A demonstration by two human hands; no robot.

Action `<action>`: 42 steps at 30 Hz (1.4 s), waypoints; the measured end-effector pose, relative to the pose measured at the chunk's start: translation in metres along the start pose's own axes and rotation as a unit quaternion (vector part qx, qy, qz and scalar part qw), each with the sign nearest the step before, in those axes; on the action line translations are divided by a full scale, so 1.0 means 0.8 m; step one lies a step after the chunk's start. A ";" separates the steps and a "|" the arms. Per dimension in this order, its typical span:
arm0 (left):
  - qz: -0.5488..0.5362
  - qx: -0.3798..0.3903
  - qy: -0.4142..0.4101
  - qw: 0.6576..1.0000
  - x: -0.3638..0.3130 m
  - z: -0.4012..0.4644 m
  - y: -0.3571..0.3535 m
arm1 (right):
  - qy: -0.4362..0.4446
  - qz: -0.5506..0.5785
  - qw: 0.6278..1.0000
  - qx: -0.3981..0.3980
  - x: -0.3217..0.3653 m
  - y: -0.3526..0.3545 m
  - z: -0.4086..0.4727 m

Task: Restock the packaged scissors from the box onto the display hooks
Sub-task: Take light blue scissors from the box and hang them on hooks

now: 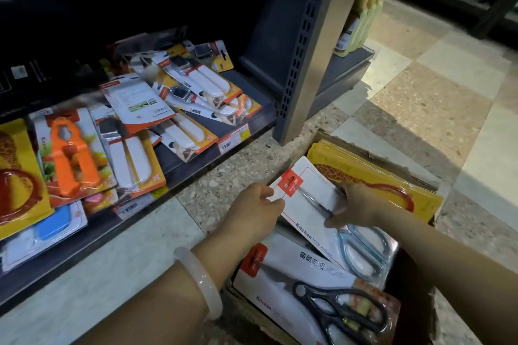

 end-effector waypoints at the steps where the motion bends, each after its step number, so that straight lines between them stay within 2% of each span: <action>1: 0.001 0.006 0.002 1.000 0.000 0.001 -0.004 | 0.008 0.005 1.000 -0.005 0.001 0.006 -0.002; 5: -0.012 0.058 0.006 0.998 0.003 0.002 -0.026 | 0.046 0.085 0.995 -0.026 0.003 0.040 -0.009; 9: -0.054 0.092 -0.016 0.994 -0.015 -0.006 -0.043 | 0.088 0.268 0.953 -0.107 0.038 0.103 -0.029; 12: -0.210 0.046 -0.036 0.976 -0.042 -0.004 -0.032 | 0.144 0.358 0.916 -0.112 0.094 0.118 -0.047; 14: -0.293 -0.013 -0.033 0.955 -0.045 0.001 -0.018 | 0.158 0.387 0.904 -0.095 0.122 0.108 -0.048; 16: -0.331 -0.054 -0.018 0.942 -0.036 0.005 -0.005 | 0.162 0.388 0.905 -0.070 0.139 0.089 -0.046; 18: -0.348 -0.055 0.002 0.936 -0.019 0.008 0.002 | 0.150 0.425 0.892 -0.035 0.132 0.075 -0.035; 20: -0.349 -0.047 0.008 0.936 -0.002 0.011 0.008 | 0.084 0.414 0.905 -0.049 0.092 0.067 -0.021; 22: -0.349 -0.055 0.017 0.935 0.012 0.012 0.015 | 0.018 0.279 0.958 -0.072 0.037 0.059 -0.009; 24: -0.347 -0.064 0.015 0.935 0.017 0.012 0.021 | -0.009 0.109 0.994 -0.018 0.000 0.036 -0.005; 26: -0.340 -0.066 0.012 0.938 0.017 0.011 0.023 | -0.018 0.036 0.999 0.034 -0.020 0.011 -0.012; 29: -0.336 -0.065 0.005 0.940 0.016 0.012 0.025 | -0.037 0.073 0.996 0.041 -0.036 -0.009 -0.015; 34: -0.348 -0.059 0.006 0.936 0.015 0.005 0.033 | -0.075 0.018 0.996 0.041 -0.041 -0.019 -0.004; 38: -0.369 -0.070 0.008 0.927 0.027 0.001 0.053 | -0.045 0.132 0.990 -0.004 -0.040 -0.005 -0.010; 42: -0.390 -0.102 -0.008 0.915 0.035 -0.010 0.089 | 0.027 0.217 0.975 -0.041 -0.024 0.031 -0.035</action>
Point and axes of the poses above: each hand's wrist, its own z-axis towards the middle knuckle, its own y-axis out of the back of the hand, x = y × z, the point moved 9 cm from there along z, towards the middle knuckle, and after that the axes turned 15 degrees about z, right-handed, at the moved point
